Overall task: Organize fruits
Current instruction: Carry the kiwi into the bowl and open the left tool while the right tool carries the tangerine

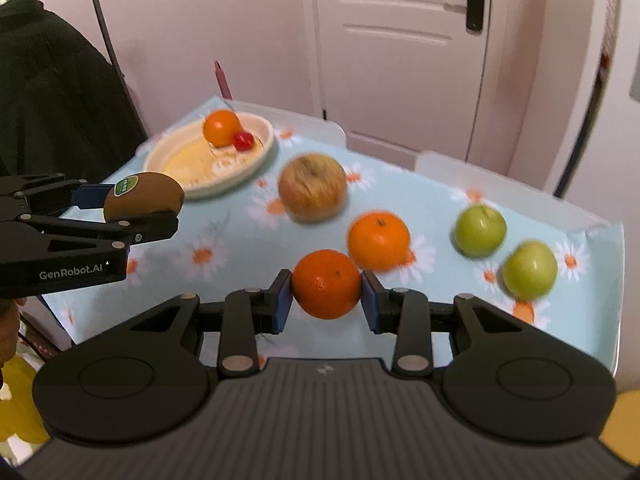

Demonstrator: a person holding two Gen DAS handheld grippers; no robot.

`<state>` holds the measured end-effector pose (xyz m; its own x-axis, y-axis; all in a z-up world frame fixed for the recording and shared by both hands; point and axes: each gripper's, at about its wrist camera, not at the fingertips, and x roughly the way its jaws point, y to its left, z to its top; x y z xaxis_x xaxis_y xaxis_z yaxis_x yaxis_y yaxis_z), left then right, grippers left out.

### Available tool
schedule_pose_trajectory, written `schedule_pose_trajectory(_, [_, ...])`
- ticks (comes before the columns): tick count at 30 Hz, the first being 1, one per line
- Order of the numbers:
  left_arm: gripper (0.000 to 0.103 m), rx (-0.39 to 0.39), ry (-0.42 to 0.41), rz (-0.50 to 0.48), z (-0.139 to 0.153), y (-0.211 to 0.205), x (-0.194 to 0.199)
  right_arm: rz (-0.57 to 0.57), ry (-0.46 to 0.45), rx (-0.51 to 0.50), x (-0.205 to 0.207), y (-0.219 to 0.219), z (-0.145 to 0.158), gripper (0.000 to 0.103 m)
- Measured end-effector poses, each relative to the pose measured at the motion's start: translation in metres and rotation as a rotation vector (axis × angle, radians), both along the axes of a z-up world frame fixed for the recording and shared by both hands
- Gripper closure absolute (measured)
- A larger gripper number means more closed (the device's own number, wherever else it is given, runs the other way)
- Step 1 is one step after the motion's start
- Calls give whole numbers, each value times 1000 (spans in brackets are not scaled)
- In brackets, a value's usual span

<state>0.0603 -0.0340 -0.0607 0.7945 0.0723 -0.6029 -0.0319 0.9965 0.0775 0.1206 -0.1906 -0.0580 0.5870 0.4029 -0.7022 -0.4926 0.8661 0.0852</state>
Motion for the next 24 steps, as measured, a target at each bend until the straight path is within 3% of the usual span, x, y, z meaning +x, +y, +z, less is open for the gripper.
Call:
schedule_pose_trajectory(13, [42,22,-37,20,41,85,35,-24,-20,36,43,81,34,52])
schedule_pose_trajectory(24, [42,45,-8,-32,28,154,87,-101,6,34,94,156,23,52])
